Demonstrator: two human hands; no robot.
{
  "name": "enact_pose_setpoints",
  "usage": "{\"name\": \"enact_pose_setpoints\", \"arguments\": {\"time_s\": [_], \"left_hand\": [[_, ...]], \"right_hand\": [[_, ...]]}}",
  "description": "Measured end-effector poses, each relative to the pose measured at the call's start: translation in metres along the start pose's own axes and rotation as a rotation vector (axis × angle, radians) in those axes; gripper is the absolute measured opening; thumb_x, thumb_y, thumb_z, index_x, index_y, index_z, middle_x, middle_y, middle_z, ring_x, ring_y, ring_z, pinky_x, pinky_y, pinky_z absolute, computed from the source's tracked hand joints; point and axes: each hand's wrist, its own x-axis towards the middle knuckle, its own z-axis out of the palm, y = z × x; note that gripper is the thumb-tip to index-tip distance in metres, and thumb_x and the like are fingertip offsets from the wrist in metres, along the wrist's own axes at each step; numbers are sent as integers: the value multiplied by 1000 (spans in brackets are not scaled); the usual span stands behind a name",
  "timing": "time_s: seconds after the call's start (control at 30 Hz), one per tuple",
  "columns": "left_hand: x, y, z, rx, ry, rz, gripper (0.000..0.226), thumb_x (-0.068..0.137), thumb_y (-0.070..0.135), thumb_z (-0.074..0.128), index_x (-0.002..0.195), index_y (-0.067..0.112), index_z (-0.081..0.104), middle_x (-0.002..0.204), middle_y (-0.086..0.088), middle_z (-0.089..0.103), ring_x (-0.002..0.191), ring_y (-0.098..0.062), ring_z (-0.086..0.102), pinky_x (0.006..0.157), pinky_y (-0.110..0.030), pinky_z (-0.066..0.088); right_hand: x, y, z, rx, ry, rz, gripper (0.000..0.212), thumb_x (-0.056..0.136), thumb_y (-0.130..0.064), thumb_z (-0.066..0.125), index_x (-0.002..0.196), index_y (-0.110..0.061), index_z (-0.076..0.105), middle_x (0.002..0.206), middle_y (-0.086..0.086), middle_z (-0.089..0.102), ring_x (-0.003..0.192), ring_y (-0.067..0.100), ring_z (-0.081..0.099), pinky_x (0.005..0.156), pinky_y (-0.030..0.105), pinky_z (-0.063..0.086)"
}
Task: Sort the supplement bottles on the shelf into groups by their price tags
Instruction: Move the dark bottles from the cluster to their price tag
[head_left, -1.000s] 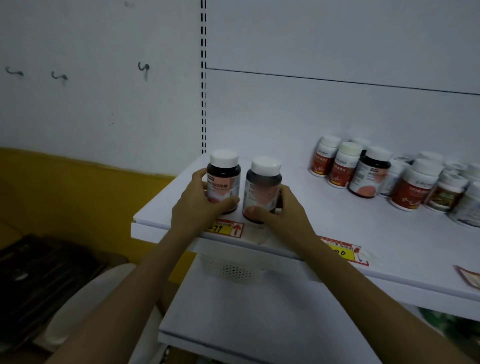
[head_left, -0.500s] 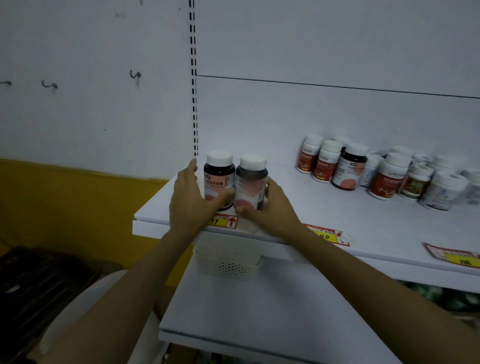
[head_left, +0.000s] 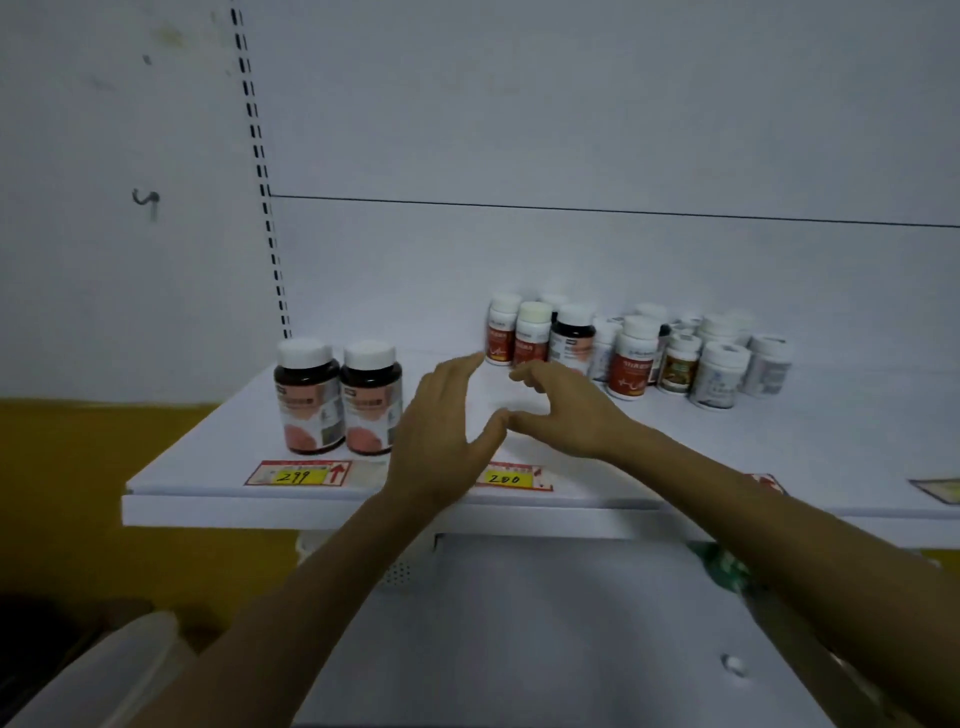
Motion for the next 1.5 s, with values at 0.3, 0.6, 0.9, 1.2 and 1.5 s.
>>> {"name": "enact_pose_setpoints", "arguments": {"time_s": [0.3, 0.6, 0.9, 1.2, 1.5], "left_hand": [[53, 21, 83, 17, -177, -155, 41, 89, 42, 53, 126, 25, 50, 129, 7, 53, 115, -11, 48, 90, -23, 38], [54, 7, 109, 213, -284, -254, 44, 89, 46, 50, 128, 26, 49, 134, 5, 50, 119, -12, 46, 98, -29, 40], [52, 11, 108, 174, -201, -284, 38, 89, 42, 52, 124, 26, 52, 125, 6, 56, 107, -8, 53, 93, -26, 45], [57, 19, 106, -34, -146, -399, 75, 74, 53, 66, 137, 29, 32, 135, 5, 50, 114, -13, 54, 96, -34, 48], [51, 15, 101, -68, -66, -417, 67, 70, 48, 73, 125, 27, 40, 102, 11, 55, 76, -5, 59, 63, -9, 46]], "right_hand": [[65, 78, -53, -105, 140, -32, 43, 85, -32, 63, 124, -16, 53, 121, 8, 55, 107, 23, 55, 81, 30, 42], [125, 117, -60, -391, 1, -28, 50, 90, -40, 53, 133, -16, 45, 129, 12, 53, 116, 30, 49, 93, 39, 41], [140, 130, -64, -217, 37, -109, 33, 85, -28, 60, 117, -18, 57, 123, 6, 59, 106, 22, 55, 77, 28, 40], [120, 98, -73, 237, -30, -156, 18, 77, -32, 72, 90, -20, 67, 93, -5, 65, 88, 13, 62, 74, 28, 54], [112, 97, -54, 520, -130, -94, 21, 80, -36, 71, 92, -20, 71, 93, -5, 69, 86, 12, 66, 70, 24, 50]]}}
